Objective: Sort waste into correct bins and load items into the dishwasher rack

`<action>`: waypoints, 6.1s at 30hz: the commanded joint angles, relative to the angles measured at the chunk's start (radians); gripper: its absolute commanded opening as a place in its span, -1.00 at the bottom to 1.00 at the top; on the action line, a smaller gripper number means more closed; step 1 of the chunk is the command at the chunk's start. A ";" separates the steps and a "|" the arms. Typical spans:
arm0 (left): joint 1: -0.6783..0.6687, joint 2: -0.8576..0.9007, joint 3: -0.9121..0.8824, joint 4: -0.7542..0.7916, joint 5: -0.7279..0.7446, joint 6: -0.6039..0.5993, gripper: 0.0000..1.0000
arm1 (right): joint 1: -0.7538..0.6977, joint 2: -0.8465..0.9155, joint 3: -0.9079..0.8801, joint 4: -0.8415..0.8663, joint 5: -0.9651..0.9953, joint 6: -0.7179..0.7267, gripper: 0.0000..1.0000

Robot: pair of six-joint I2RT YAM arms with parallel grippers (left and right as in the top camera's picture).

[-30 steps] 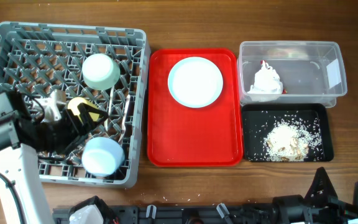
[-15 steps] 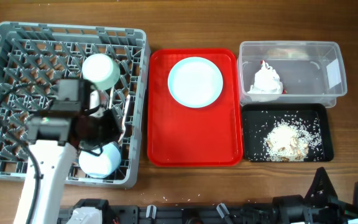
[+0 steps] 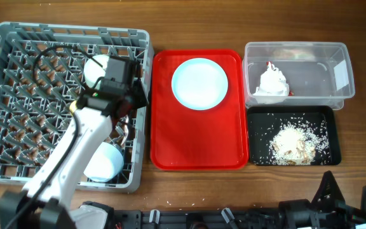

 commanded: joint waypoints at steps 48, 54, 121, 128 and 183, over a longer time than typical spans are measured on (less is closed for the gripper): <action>-0.062 0.144 -0.004 0.129 -0.018 0.186 -0.89 | -0.002 -0.010 0.002 0.005 0.018 0.008 0.99; -0.120 0.144 -0.004 0.159 -0.019 0.186 -0.89 | -0.002 -0.010 0.002 0.005 0.018 0.008 1.00; -0.489 0.390 0.178 0.377 -0.055 0.002 -0.24 | -0.002 -0.010 0.002 0.005 0.018 0.008 1.00; -0.488 0.559 0.178 0.508 -0.055 0.002 -0.14 | -0.002 -0.010 0.002 0.005 0.018 0.008 0.99; 0.454 0.352 0.344 0.286 1.095 -0.104 -0.92 | -0.002 -0.010 0.002 0.005 0.018 0.007 0.99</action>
